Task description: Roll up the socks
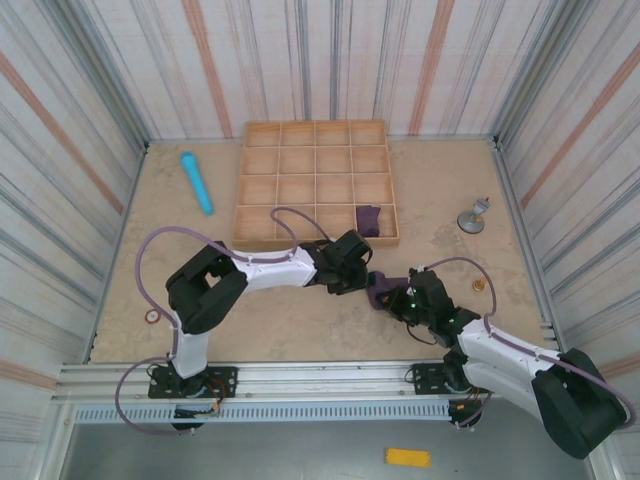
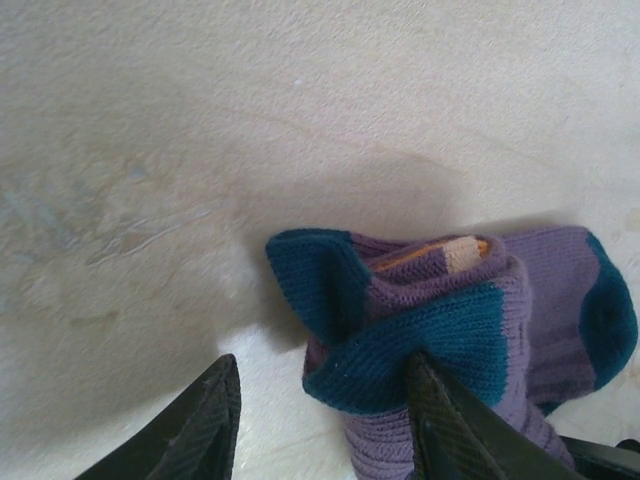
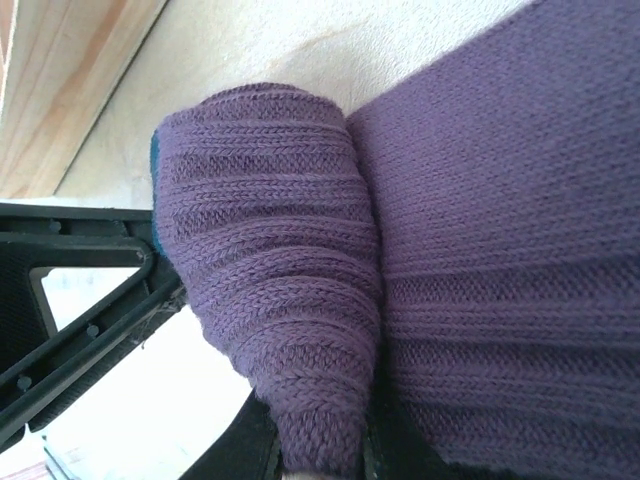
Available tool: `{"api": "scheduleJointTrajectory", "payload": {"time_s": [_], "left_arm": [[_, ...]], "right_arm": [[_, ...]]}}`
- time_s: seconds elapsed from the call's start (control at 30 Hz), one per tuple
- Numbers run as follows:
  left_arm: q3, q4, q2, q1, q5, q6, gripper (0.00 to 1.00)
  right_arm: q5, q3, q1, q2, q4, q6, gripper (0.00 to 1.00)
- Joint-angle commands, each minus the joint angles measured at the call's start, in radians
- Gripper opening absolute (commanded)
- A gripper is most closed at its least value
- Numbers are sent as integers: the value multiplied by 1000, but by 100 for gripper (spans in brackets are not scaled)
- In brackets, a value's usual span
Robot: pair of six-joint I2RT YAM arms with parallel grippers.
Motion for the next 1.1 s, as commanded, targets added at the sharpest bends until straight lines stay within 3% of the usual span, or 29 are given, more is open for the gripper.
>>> {"api": "scheduleJointTrajectory", "payload": {"time_s": [0.0,0.37,0.63,0.93,1.07], "left_arm": [[19,47,33,-23,22,-22,48],[-57,239,44,-38,42,-85,51],[-153,170,-93,2,-13,-46,58],[-292,82,-274,76,-41,-26,57],[-338,43,-339,89,-56,-29,56]], "right_arm": [[35,-74,-11,34,-251,16,0],[-11,-92,-37,-28,-223,-4,0],[-87,-67,-41,-45,-116,-98,0],[-225,48,-26,273,162,-200,0],[-228,108,16,393,274,-212,0]]}}
